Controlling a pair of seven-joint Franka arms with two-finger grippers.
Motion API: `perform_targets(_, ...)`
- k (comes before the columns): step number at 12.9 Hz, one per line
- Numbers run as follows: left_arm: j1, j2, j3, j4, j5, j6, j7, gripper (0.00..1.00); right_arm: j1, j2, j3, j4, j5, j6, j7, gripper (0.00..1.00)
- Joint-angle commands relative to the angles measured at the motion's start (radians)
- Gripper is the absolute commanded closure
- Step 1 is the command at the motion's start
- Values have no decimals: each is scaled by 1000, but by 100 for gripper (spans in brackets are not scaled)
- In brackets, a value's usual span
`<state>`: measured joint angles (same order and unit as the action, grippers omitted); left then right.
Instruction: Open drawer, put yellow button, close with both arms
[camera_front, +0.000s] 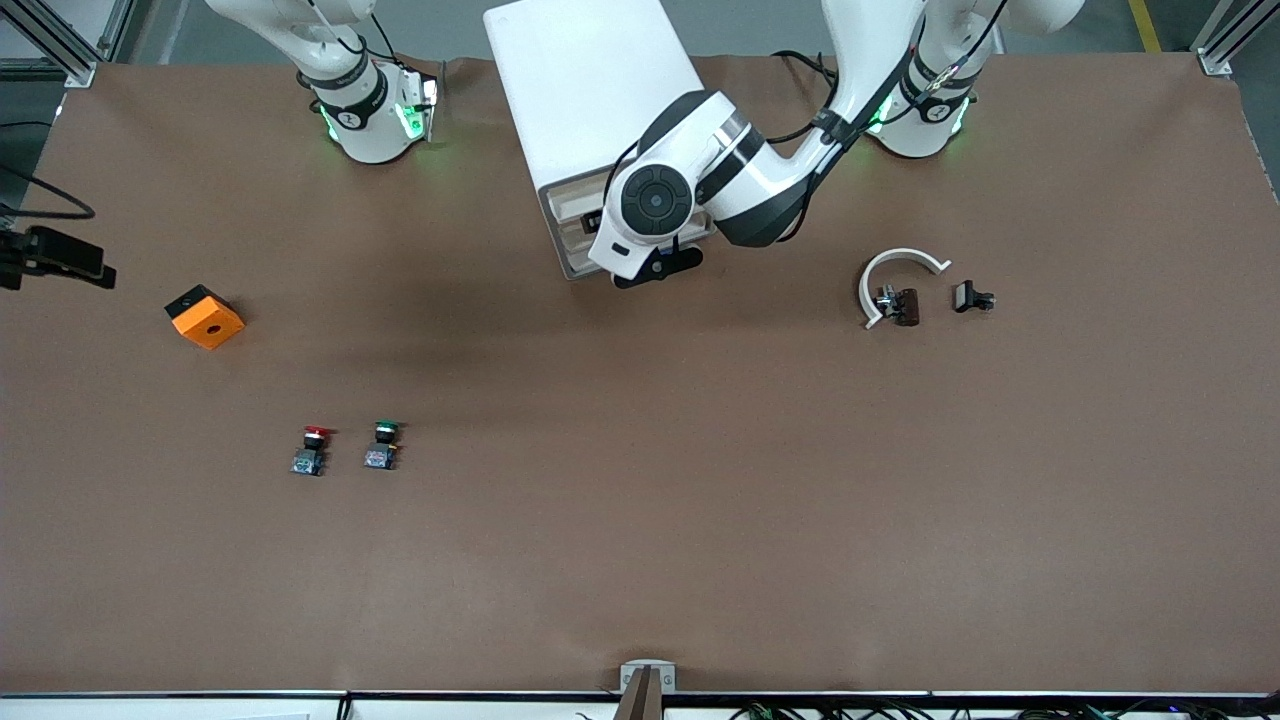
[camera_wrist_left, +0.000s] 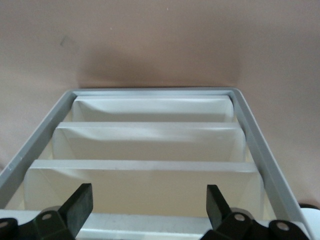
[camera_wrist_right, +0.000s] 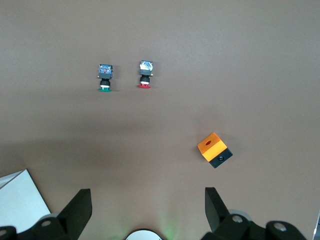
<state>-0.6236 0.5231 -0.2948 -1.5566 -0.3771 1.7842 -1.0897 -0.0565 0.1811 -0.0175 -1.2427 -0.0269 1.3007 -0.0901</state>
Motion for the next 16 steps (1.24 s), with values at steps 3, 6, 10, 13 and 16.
perform_targets(3, -10, 5, -6, 4, -55, -14, -30, 0, -6, -179, 5, -261, 8, 118, 10, 0)
perform_targets(6, 27, -5, 23, 21, 3, -16, -18, 0, -14, -320, 1, -469, 8, 222, 10, 0)
perform_targets(10, 195, -41, 34, 67, 145, -20, -9, 0, -13, -377, 1, -534, 10, 246, 12, 0)
perform_targets(13, 349, -101, 34, 81, 286, -20, -2, 0, -14, -381, 1, -537, 10, 241, 13, 0)
perform_targets(16, 450, -146, 32, 101, 479, -23, 94, 0, -14, -381, -2, -537, 36, 246, 30, 0)
